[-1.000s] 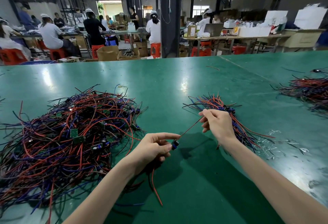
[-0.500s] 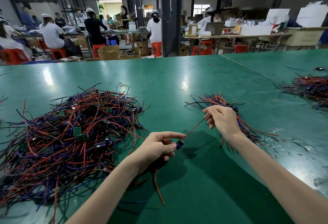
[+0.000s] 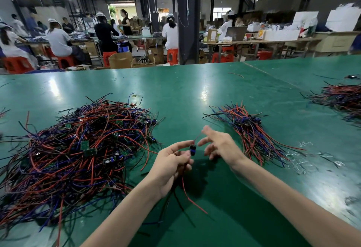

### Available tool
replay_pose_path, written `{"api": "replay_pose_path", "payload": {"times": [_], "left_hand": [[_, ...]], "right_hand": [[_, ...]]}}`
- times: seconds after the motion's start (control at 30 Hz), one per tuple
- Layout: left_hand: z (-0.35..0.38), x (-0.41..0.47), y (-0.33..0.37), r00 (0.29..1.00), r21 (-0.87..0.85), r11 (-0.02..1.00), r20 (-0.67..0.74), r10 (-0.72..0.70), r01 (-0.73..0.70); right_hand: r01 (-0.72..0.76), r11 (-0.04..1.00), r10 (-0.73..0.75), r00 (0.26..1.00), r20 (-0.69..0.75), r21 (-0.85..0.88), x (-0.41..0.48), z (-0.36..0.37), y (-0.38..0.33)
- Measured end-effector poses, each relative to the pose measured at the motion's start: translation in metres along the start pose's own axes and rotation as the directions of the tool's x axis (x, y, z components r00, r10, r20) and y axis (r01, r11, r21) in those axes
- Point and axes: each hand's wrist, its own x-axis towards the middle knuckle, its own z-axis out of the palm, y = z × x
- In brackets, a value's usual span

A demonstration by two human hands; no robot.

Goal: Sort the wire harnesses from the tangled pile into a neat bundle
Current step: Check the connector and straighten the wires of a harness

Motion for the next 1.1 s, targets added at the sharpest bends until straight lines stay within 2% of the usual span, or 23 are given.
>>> {"api": "replay_pose_path", "payload": {"times": [0.13, 0.27, 0.37, 0.53, 0.7, 0.9, 1.03, 1.1], "left_hand": [[0.0, 0.001, -0.003, 0.997, -0.061, 0.997, -0.069, 0.044, -0.048], [0.003, -0.001, -0.002, 0.995, -0.163, 0.986, -0.095, 0.014, -0.029], [0.004, 0.0, -0.003, 0.995, -0.182, 0.983, -0.081, -0.05, 0.034], [0.008, -0.004, -0.007, 0.995, -0.071, 0.993, -0.013, -0.098, 0.097], [0.013, -0.01, -0.007, 0.999, 0.139, 0.989, 0.013, -0.048, 0.046], [0.015, -0.015, -0.004, 1.0, 0.218, 0.976, 0.022, -0.013, 0.007], [0.017, -0.016, -0.003, 1.0, 0.192, 0.981, 0.018, -0.008, 0.005], [0.018, -0.016, -0.004, 1.0, 0.183, 0.983, 0.016, -0.005, 0.002]], "right_hand": [[0.035, 0.995, -0.054, 0.973, 0.226, 0.088, -0.016, 0.014, -0.006], [0.022, 0.983, -0.055, 0.982, 0.178, 0.183, -0.021, 0.017, -0.011], [0.053, 0.986, -0.074, 0.988, 0.133, 0.155, -0.019, 0.016, -0.012], [0.11, 0.982, -0.109, 0.994, -0.013, 0.154, -0.01, 0.006, -0.015], [0.148, 0.982, -0.134, 0.984, -0.119, 0.118, -0.002, -0.01, -0.015], [0.109, 0.976, -0.095, 0.992, -0.084, 0.188, -0.005, -0.008, -0.017], [0.041, 0.957, -0.054, 0.998, 0.038, 0.286, -0.009, -0.009, -0.022], [0.019, 0.959, -0.044, 0.996, 0.084, 0.282, -0.012, -0.007, -0.023]]}}
